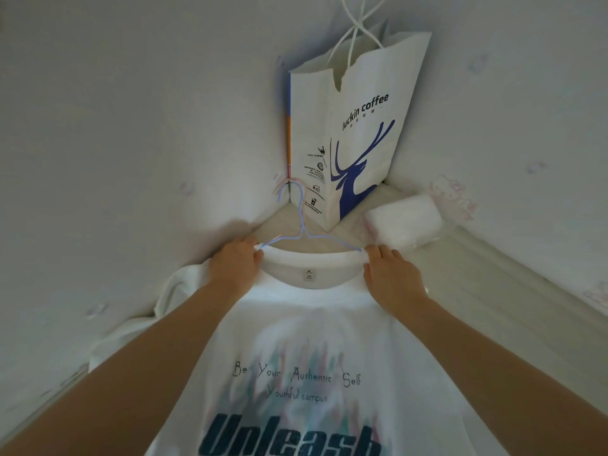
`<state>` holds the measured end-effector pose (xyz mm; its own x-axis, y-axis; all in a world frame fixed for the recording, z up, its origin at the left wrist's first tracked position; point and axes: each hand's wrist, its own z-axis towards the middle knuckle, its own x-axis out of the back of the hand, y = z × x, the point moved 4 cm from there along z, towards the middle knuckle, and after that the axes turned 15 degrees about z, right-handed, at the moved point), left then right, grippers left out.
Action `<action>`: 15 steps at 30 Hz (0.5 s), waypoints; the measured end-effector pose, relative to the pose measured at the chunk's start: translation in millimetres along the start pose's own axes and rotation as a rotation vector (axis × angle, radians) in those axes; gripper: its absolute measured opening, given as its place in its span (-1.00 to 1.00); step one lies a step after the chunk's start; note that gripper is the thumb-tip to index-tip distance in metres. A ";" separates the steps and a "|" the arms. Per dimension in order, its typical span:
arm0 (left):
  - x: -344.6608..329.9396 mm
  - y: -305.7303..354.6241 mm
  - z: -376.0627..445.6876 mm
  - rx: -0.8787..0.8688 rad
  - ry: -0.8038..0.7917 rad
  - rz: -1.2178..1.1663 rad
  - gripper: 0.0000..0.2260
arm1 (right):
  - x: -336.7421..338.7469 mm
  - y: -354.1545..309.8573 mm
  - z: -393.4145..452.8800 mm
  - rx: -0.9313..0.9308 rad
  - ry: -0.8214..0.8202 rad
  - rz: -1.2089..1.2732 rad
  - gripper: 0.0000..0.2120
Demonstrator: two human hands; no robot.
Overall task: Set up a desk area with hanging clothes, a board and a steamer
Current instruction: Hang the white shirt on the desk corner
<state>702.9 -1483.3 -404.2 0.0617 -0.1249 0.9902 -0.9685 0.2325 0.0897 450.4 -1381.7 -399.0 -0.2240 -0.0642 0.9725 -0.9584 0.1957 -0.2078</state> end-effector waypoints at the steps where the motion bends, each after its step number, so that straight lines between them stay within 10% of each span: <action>1: 2.2 -0.5 -2.7 -0.007 0.016 -0.001 -0.76 | 1.7 -0.4 -2.9 -0.001 -0.002 0.003 -0.67; 15: 89.9 13.4 -84.4 -0.043 0.094 0.024 -0.72 | 77.7 -38.2 -83.5 0.050 -0.001 -0.014 -0.60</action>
<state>715.9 -1410.0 -305.0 0.0632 -0.0287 0.9976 -0.9587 0.2761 0.0687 484.3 -1312.5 -306.6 -0.2103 -0.0671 0.9753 -0.9692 0.1453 -0.1990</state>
